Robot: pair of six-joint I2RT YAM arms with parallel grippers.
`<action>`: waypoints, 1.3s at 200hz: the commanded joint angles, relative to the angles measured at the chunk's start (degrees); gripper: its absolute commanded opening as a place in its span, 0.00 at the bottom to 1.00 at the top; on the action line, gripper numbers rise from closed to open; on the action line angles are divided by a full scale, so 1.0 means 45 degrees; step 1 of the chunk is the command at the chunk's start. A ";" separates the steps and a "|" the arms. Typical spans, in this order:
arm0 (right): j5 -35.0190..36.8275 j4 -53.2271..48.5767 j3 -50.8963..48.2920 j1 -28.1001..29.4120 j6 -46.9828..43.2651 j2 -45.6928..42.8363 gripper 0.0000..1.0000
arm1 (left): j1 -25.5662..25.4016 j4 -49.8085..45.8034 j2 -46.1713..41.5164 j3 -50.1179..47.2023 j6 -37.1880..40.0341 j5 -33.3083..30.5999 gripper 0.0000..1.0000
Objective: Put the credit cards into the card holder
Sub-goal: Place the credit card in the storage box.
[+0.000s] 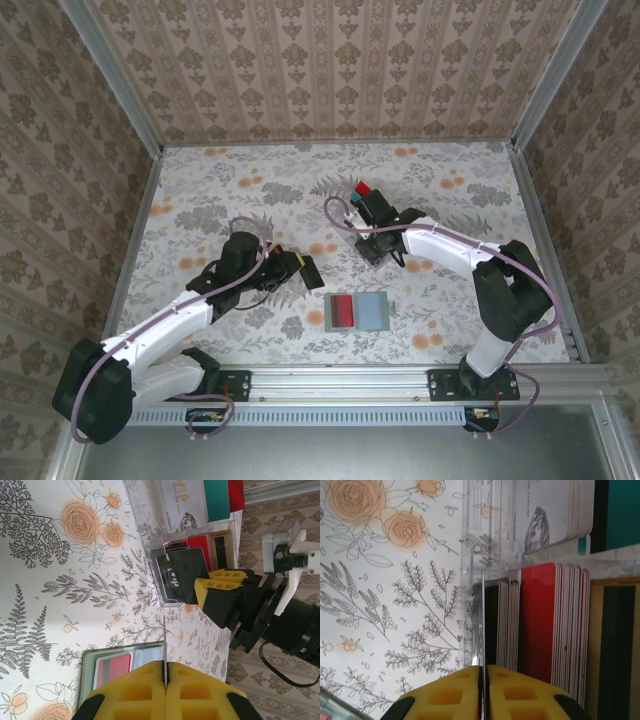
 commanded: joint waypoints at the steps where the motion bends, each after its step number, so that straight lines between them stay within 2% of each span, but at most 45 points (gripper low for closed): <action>1: 0.0425 0.0714 -0.0181 0.0031 -0.0386 0.0204 0.14 | 0.0102 -0.0075 -0.0147 0.0016 0.0303 0.0076 0.00; 67: 0.0549 0.1452 -0.0692 0.0036 -0.1052 0.0423 0.15 | 0.0102 -0.0046 -0.0048 0.0043 0.0304 0.0134 0.00; 159: 0.0852 0.0642 -0.0352 0.0050 -0.0805 0.0149 0.22 | 0.0102 0.0044 0.0105 0.0116 0.0294 0.0217 0.00; 200: -0.0445 0.0130 -0.0114 0.0050 0.0837 -0.1396 0.30 | 0.0102 0.0372 0.0365 0.0252 0.0537 0.0547 0.00; 227: -0.1432 -0.0308 -0.0281 0.0041 0.2905 -0.2551 0.33 | 0.0068 0.1141 0.0575 0.0297 0.0660 0.1013 0.00; 241: -0.2658 -0.0325 -0.0523 -0.0025 0.4631 -0.3065 0.33 | 0.0046 0.1607 0.0630 0.0297 0.0714 0.1199 0.00; 260: -0.5404 0.0734 -0.1359 -0.0008 0.6704 -0.3703 0.39 | 0.0024 0.2270 0.0705 0.0350 0.0723 0.1469 0.00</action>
